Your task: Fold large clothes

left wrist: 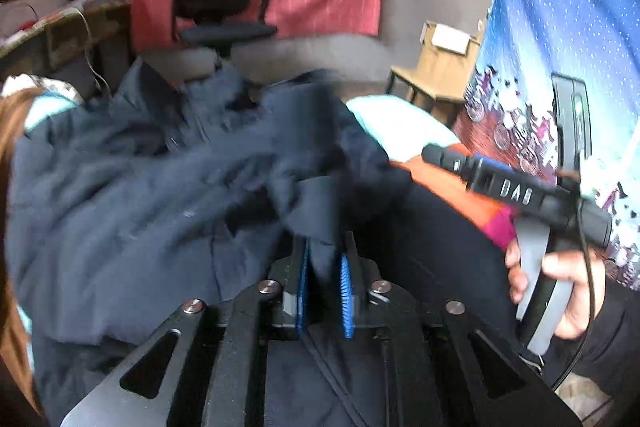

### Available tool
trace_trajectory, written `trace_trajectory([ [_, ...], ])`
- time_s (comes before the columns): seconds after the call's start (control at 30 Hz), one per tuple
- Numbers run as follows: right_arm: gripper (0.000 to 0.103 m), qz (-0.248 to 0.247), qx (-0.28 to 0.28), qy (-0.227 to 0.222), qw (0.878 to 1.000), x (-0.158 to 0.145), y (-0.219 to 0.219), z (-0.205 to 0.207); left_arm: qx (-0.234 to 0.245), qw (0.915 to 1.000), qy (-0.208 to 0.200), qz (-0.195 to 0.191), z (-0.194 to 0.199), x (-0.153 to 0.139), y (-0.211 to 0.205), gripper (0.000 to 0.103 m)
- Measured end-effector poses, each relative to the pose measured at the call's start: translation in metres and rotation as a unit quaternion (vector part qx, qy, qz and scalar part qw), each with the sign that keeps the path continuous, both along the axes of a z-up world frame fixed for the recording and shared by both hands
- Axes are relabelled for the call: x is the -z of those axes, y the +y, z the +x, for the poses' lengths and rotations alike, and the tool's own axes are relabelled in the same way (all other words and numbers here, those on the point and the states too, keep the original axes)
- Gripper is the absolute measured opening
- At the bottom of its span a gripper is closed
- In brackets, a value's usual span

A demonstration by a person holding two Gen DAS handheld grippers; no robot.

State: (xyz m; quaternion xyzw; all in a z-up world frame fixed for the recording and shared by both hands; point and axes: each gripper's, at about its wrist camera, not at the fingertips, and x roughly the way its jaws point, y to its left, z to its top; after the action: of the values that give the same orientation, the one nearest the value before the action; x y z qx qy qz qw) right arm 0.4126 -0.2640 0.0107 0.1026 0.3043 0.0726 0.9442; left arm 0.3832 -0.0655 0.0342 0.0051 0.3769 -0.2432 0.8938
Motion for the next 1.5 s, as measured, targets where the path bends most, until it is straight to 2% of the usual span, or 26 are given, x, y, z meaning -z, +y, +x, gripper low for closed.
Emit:
trace_trajectory([
  [0.03,0.103,0.007,0.002,0.004,1.0,0.002,-0.006,0.0,0.004,1.0,0.006,-0.002,-0.003,0.005,0.002,0.017],
  [0.1,0.103,0.025,0.004,0.013,1.0,0.007,-0.016,0.002,0.011,0.9999,0.011,-0.006,-0.011,0.011,0.01,0.03],
  [0.17,0.103,0.062,-0.002,0.025,0.998,0.014,-0.025,0.004,0.021,0.9993,0.019,-0.024,-0.015,0.015,0.014,0.059],
  [0.23,0.103,0.117,-0.013,0.04,0.992,0.02,-0.034,0.006,0.023,0.9984,0.027,-0.044,-0.025,0.02,0.018,0.07],
  [0.3,0.103,0.189,-0.03,0.055,0.98,0.028,-0.042,0.008,0.022,0.9974,0.037,-0.057,-0.029,0.024,0.024,0.073],
  [0.37,0.103,0.259,-0.039,0.075,0.962,0.038,-0.047,0.009,0.013,0.9965,0.048,-0.068,-0.035,0.026,0.032,0.073],
  [0.47,0.103,0.307,-0.044,0.112,0.944,0.051,-0.049,0.013,-0.011,0.9961,0.049,-0.073,-0.044,0.025,0.045,0.074],
  [0.57,0.101,0.27,-0.046,0.126,0.954,0.048,-0.038,0.009,-0.041,0.995,0.04,-0.082,-0.052,0.019,0.062,0.074],
  [0.63,0.092,0.231,-0.055,0.131,0.963,0.042,-0.024,0.005,-0.075,0.9931,0.036,-0.083,-0.057,0.017,0.081,0.074],
  [0.67,0.078,0.211,-0.063,0.137,0.966,0.041,-0.015,0.004,-0.095,0.9915,0.035,-0.082,-0.058,0.016,0.091,0.074],
  [0.7,0.054,0.199,-0.07,0.142,0.967,0.042,-0.009,0.004,-0.111,0.9898,0.033,-0.083,-0.058,0.015,0.099,0.074],
  [0.73,0.041,0.183,-0.082,0.153,0.968,0.043,0.001,0.003,-0.132,0.9869,0.032,-0.088,-0.059,0.014,0.111,0.074],
  [0.8,0.02,0.153,-0.072,0.166,0.971,0.044,0.011,0.001,-0.166,0.9811,0.032,-0.094,-0.06,0.013,0.131,0.074],
  [0.87,0.007,0.142,-0.061,0.148,0.977,0.036,0.012,-0.005,-0.202,0.9743,0.032,-0.094,-0.062,0.012,0.152,0.074],
  [0.97,0.005,0.133,-0.059,0.104,0.984,0.013,0.01,-0.012,-0.242,0.9667,0.031,-0.079,-0.064,0.014,0.173,0.074],
  [1.07,0.004,0.082,-0.063,0.048,0.993,-0.022,0.021,-0.015,-0.265,0.961,0.034,-0.069,-0.064,0.016,0.186,0.074],
  [1.2,0.004,0.036,-0.051,0.007,0.998,-0.049,0.027,0.001,-0.293,0.9529,0.031,-0.073,-0.061,0.014,0.201,0.074],
  [1.27,0.004,0.033,-0.043,0.012,0.998,-0.049,0.025,0.012,-0.307,0.9448,0.043,-0.105,-0.056,0.017,0.212,0.074],
  [1.33,0.004,0.039,-0.038,0.036,0.998,-0.037,0.024,0.027,-0.323,0.9364,0.055,-0.125,-0.053,0.022,0.222,0.074],
  [1.4,0.006,0.04,-0.032,0.066,0.997,-0.018,0.024,0.037,-0.336,0.9322,0.056,-0.122,-0.049,0.023,0.227,0.074],
  [1.5,0.008,0.023,-0.006,0.109,0.994,0.007,0.021,0.043,-0.344,0.9337,0.04,-0.091,-0.041,0.018,0.23,0.074],
])
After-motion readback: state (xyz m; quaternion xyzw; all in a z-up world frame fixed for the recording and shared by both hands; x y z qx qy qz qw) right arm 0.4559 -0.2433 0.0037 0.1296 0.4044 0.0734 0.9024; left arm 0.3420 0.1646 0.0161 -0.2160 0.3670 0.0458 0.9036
